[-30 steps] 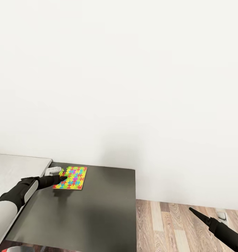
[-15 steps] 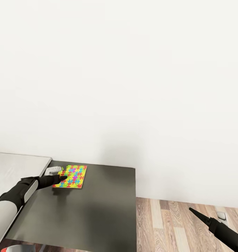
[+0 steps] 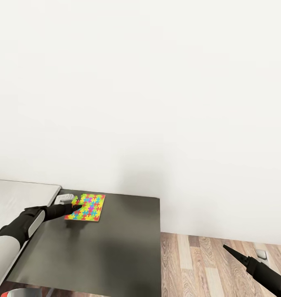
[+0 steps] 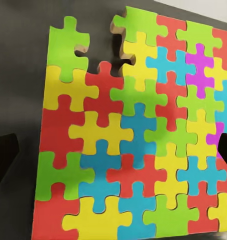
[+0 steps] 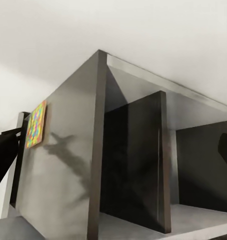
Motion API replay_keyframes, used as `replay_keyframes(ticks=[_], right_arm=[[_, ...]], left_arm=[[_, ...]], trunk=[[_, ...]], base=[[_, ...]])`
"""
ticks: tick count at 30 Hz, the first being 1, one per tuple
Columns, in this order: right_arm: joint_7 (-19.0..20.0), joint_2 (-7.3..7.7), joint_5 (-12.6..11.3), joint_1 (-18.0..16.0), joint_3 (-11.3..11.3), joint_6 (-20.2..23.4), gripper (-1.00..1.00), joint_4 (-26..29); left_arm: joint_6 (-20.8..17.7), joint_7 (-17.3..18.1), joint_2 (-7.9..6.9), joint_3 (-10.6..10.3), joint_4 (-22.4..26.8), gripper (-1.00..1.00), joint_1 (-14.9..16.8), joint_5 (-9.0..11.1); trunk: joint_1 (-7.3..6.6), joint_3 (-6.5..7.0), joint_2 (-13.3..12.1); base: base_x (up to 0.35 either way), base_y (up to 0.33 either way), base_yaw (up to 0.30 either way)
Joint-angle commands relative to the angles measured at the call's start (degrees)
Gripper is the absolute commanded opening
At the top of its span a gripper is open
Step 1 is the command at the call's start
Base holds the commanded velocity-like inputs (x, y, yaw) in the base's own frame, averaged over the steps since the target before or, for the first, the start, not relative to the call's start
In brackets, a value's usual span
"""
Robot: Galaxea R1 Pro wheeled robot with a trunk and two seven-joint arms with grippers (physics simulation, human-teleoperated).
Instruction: Put all the toys in the child's room - the three board games (two on the bed and one on the table), the two jigsaw puzzles on the table, and the tennis ball on the table - inside the toy box on the table in the child's room.
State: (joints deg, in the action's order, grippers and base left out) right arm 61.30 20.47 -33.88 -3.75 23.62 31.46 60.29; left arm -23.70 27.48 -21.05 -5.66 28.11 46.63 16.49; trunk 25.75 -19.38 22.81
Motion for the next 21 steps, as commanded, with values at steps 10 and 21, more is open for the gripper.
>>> replay_keyframes(ticks=[10, 21], right_arm=[[0.1, 0.01, -0.2, 0.0, 0.0, 0.4, 1.00, 0.0], [0.1, 0.00, -0.1, 0.0, 0.0, 0.4, 1.00, 0.1]], left_arm=[[-0.5, -0.3, -0.03, -0.2, 0.0, 1.00, 0.0, 0.5], [-0.8, -0.7, 0.26, -0.2, -0.1, 1.00, 0.0, 0.3]], trunk=[[0.03, -0.10, 0.1], [0.03, -0.10, 0.1]], base=[[0.000, 0.000, 0.000], [0.000, 0.000, 0.000]])
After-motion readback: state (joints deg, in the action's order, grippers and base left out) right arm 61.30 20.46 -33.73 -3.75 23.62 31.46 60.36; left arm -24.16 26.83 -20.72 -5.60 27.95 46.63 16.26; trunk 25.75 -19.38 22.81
